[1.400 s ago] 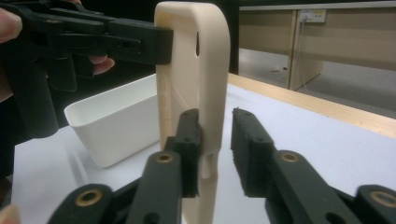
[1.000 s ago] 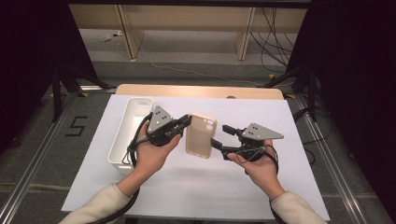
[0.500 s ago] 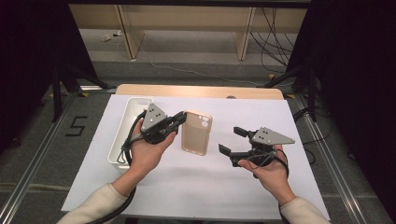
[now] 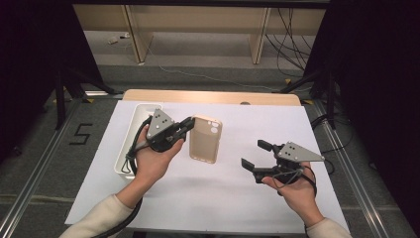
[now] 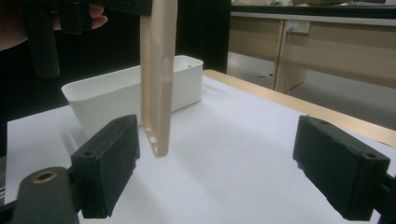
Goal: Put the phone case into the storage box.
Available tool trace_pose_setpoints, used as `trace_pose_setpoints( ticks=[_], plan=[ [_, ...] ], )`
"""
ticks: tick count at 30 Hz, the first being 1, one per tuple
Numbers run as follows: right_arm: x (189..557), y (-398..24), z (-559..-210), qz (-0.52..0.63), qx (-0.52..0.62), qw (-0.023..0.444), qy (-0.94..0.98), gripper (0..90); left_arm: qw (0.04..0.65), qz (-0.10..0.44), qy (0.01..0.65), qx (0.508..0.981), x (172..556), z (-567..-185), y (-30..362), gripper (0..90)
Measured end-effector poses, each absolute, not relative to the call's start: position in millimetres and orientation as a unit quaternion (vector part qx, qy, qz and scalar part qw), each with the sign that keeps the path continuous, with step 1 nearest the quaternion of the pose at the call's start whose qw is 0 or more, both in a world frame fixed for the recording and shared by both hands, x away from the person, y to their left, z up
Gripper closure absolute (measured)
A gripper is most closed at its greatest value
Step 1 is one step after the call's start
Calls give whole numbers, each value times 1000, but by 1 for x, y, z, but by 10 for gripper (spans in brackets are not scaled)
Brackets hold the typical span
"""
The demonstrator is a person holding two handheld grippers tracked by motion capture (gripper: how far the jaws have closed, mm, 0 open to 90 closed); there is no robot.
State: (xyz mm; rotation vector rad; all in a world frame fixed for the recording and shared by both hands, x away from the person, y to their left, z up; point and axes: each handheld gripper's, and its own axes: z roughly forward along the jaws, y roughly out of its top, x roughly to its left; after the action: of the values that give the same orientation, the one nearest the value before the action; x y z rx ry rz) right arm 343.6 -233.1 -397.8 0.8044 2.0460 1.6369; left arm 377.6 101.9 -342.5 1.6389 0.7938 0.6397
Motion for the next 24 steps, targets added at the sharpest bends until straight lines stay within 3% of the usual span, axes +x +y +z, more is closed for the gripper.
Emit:
trace_pose_setpoints(
  ticks=[24],
  plan=[
    [334,-251,-402,577,306,208,728,159,565,292,352,686,380,-334,118,858]
  ],
)
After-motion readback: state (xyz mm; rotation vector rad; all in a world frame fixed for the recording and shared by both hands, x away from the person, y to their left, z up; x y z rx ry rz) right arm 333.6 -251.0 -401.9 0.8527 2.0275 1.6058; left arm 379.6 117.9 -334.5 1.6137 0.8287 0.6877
